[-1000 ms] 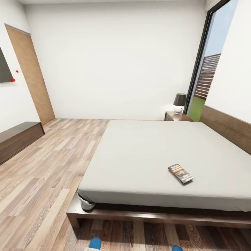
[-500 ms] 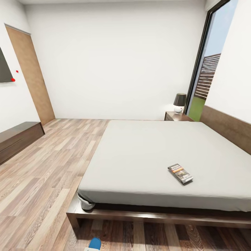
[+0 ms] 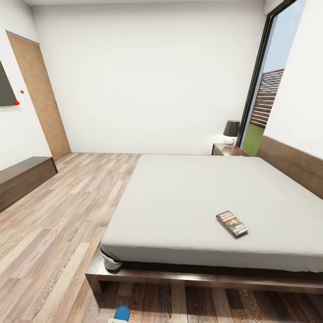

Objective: In the bedroom, move the book from the bed onto either nightstand, and place the two sandals side by side next to the bed.

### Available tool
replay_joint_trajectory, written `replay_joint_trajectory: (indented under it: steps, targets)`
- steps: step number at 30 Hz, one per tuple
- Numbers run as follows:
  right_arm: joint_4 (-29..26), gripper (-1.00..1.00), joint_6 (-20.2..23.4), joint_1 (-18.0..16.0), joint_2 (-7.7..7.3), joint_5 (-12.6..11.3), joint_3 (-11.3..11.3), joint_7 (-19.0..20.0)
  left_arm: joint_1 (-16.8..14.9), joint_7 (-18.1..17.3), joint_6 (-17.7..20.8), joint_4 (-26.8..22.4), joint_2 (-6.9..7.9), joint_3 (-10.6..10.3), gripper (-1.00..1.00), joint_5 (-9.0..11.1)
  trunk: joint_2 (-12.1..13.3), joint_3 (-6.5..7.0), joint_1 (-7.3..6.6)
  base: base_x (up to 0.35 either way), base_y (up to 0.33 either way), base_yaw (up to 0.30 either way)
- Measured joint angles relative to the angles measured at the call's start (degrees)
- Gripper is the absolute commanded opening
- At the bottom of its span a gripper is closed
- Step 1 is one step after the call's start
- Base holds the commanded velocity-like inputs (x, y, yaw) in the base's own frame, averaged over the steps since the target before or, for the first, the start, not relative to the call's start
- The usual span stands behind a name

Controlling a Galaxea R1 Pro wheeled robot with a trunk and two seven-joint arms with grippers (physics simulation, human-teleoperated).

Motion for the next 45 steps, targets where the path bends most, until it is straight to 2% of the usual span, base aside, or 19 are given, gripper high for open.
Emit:
replay_joint_trajectory:
  steps: [2, 8, 10, 17, 22, 27, 33, 38, 42, 45]
  targets:
    - [-0.01, -1.00, -0.03, 0.00, 0.19, -0.12, 0.01, -2.93, 0.00, 0.01, 0.00, 0.00, 0.00, 0.00, -1.00, 0.00, 0.00, 0.00, 0.00, 0.000, 0.000, 0.000]
    - [0.02, -1.00, -0.02, 0.00, 0.33, -0.24, -0.30, -7.99, 0.00, 0.01, 0.00, 0.00, 0.00, 0.00, -1.00, 0.00, 0.00, 0.00, 0.00, 0.000, 0.000, 0.000]
    - [0.00, -1.00, -0.02, 0.00, 0.36, -0.27, -0.53, -10.78, 0.00, 0.01, 0.01, 0.00, 0.00, 0.00, -1.00, 0.00, -0.79, -0.35, 0.43, 0.000, 0.000, 0.000]
    - [-0.10, -1.00, -0.15, 0.00, 0.42, -0.41, -3.29, -18.22, 0.00, 0.09, 0.01, 0.00, 0.00, 0.00, -1.00, 0.00, -3.60, -1.61, 1.97, 0.000, 0.000, 0.000]
    - [-0.13, -1.00, -0.44, 0.00, 0.36, -0.42, -4.38, -23.08, 0.00, 0.11, 0.04, -0.07, 0.00, 0.00, -1.00, 0.06, -3.61, -1.62, 1.98, 0.000, 0.000, 0.000]
    - [-0.18, -1.00, -0.25, 0.00, 0.28, -0.36, -4.63, -24.62, 0.00, 0.23, 0.02, -0.08, 0.00, 0.00, -1.00, 0.08, -5.60, -2.51, 3.07, 0.000, 0.000, 0.000]
    - [-0.63, -1.00, -0.05, -0.06, 0.11, -0.03, -4.62, -25.70, 0.00, 0.07, -0.03, -0.09, 0.00, 0.00, -1.00, 0.22, -5.62, -2.51, 3.08, 0.000, 0.000, 0.000]
    - [-0.79, -1.00, 0.33, -0.14, 0.00, 0.24, -4.57, -26.07, 0.00, 0.25, -0.04, -0.08, 0.00, 0.00, -1.00, 0.25, -7.61, -3.41, 4.17, 0.000, 0.000, 0.000]
    - [-0.95, -1.00, 3.34, -0.18, -0.15, 0.44, -4.49, -26.22, 0.00, 0.31, -0.01, -0.14, 0.00, 0.00, -1.00, 0.27, -7.62, -3.41, 4.17, 0.000, 0.000, 0.000]
    - [-1.03, -1.00, 5.56, -0.33, -0.13, 0.60, -4.37, -27.89, 0.00, 0.32, 0.00, -0.13, 0.00, 0.00, -1.00, 0.30, -7.62, -3.41, 4.17, 0.000, 0.000, 0.000]
